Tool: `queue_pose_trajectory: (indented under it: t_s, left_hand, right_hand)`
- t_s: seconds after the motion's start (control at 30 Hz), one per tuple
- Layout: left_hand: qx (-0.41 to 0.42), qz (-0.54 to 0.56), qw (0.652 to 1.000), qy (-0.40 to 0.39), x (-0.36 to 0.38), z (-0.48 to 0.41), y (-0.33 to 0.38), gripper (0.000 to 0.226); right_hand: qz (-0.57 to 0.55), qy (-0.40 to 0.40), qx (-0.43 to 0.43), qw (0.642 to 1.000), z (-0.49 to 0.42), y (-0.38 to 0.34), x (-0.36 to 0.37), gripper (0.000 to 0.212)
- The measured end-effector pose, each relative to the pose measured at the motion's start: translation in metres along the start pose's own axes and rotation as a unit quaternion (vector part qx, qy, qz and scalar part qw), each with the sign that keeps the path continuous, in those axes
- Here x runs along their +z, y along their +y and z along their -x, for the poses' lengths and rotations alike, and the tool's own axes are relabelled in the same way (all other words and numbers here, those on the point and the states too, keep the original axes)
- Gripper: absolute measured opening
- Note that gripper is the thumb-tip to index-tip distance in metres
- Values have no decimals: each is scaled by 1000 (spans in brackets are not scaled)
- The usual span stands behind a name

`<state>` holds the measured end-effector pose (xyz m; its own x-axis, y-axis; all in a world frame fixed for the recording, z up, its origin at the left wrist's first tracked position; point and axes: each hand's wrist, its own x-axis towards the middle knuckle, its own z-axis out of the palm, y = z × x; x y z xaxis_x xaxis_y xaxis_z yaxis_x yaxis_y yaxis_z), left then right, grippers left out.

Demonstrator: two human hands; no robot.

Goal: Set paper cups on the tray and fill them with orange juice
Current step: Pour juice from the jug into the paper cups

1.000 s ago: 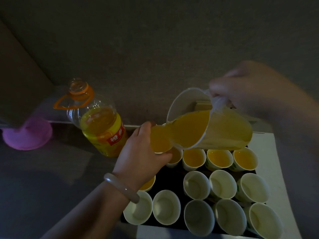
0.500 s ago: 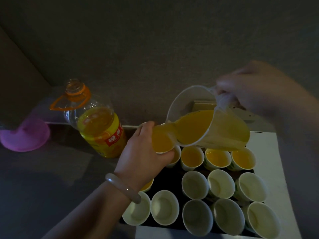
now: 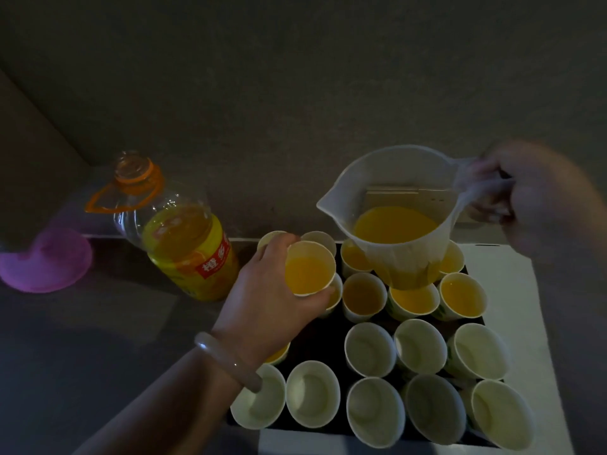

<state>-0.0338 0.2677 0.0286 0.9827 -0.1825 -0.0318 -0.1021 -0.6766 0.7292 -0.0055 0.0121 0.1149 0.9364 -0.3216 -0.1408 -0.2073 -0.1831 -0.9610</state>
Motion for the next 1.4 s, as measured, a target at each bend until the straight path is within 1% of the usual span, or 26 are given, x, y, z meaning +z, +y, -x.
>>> queue_pose_trajectory:
  t_s: [0.1,0.27,0.37,0.53,0.7,0.83,0.93,1.03,1.23,1.3,1.4]
  left_hand:
    - [6,-12,999,-32,3,3,3,73]
    - [29,-13,996,-82,10,11,2,70]
    - [40,-26,994,-98,13,15,2,66]
    - [56,-74,990,-106,20,18,-1,72]
    - [50,-96,988,-110,27,18,-3,73]
    - [37,-131,984,-116,33,21,-5,73]
    - [48,-161,978,-125,39,23,-6,72]
    - [56,-182,973,-129,43,25,-7,70]
    - [71,-232,959,-145,49,24,-7,69]
    - [67,-233,959,-146,52,22,-10,70]
    - [50,-232,962,-137,54,19,-13,67]
  right_hand:
    - [-36,25,19,999,0,6,-3,20]
    - [-53,52,-4,997,2,11,-12,17]
    - [-74,61,-18,995,0,12,-17,16]
    - [-94,74,-18,993,1,16,-19,15]
    - [-93,61,2,994,4,19,-19,16]
    - [-101,54,-10,993,7,19,-19,17]
    - [-104,58,-10,993,9,21,-22,22]
    - [-91,54,-8,994,11,21,-23,17]
    - [-78,45,8,996,17,25,-18,16]
    - [-76,36,10,996,20,25,-15,16]
    - [-88,18,6,996,24,27,-13,16]
